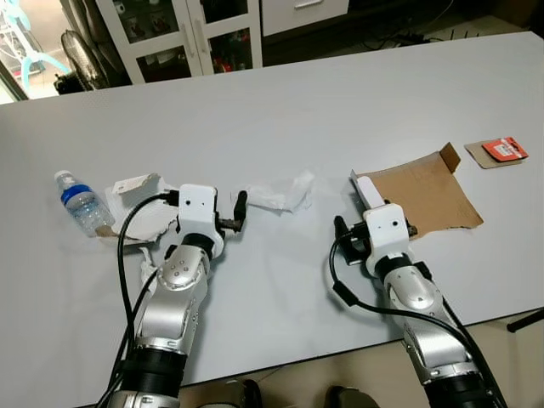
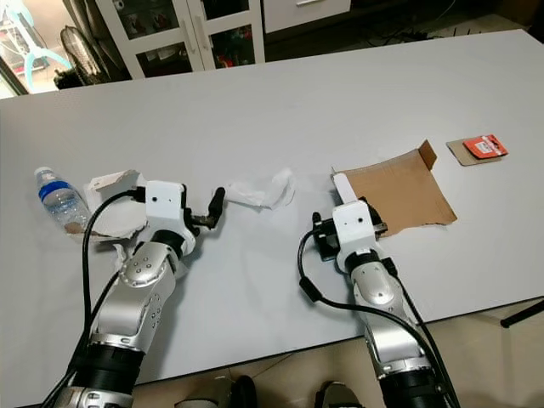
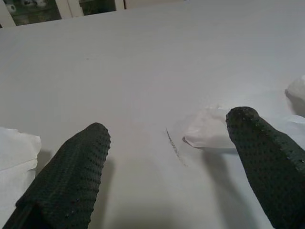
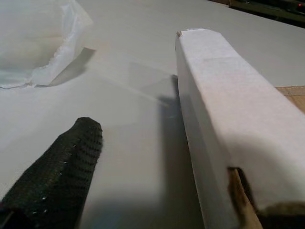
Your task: Picking trash to rubbish bin
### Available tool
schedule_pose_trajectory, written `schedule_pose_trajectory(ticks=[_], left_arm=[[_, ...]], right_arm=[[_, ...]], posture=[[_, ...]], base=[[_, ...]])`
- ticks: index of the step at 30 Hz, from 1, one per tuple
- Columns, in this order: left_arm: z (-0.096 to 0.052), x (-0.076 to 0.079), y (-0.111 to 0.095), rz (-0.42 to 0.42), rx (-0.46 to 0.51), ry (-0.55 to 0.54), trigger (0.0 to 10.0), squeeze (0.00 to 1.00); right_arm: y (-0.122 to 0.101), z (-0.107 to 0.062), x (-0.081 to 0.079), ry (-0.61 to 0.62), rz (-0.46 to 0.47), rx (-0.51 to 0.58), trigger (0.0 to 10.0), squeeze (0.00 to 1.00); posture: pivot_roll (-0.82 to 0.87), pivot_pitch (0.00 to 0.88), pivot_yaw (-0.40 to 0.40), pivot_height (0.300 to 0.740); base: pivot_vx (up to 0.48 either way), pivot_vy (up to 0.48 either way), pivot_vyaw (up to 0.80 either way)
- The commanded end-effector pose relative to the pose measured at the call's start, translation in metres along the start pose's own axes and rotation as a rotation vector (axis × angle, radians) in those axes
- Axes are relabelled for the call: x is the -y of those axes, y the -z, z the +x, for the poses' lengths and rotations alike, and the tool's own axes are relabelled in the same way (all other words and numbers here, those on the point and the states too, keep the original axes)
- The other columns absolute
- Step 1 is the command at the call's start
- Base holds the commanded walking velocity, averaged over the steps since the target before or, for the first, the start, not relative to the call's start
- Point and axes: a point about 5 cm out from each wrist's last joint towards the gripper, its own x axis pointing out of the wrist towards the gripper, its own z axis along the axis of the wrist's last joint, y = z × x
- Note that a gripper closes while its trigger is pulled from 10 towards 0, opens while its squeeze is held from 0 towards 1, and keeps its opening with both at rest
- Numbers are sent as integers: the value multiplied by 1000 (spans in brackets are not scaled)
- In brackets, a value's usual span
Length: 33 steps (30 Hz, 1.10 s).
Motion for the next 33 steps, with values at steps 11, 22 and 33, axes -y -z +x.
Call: schedule_pose_trajectory(ticks=[11,22,33], left_arm=[[-3,-1,1,12,-3,-16,10000,0],[-3,-1,0,15,0,-16,10000,0],[-1,-1,0,16,1,-15,10000,0]], right_arm=[[15,-2,-5,-27,34,-41,0,0],[18,-2,-6,-30,45,-45,0,0],[21,-2,-5,-18,44,-52,0,0]], posture=[[-44,166,71,740],[-45,166,74,740],[-46,157,71,740]], base=[[0,0,0],[0,0,0],[0,0,0]])
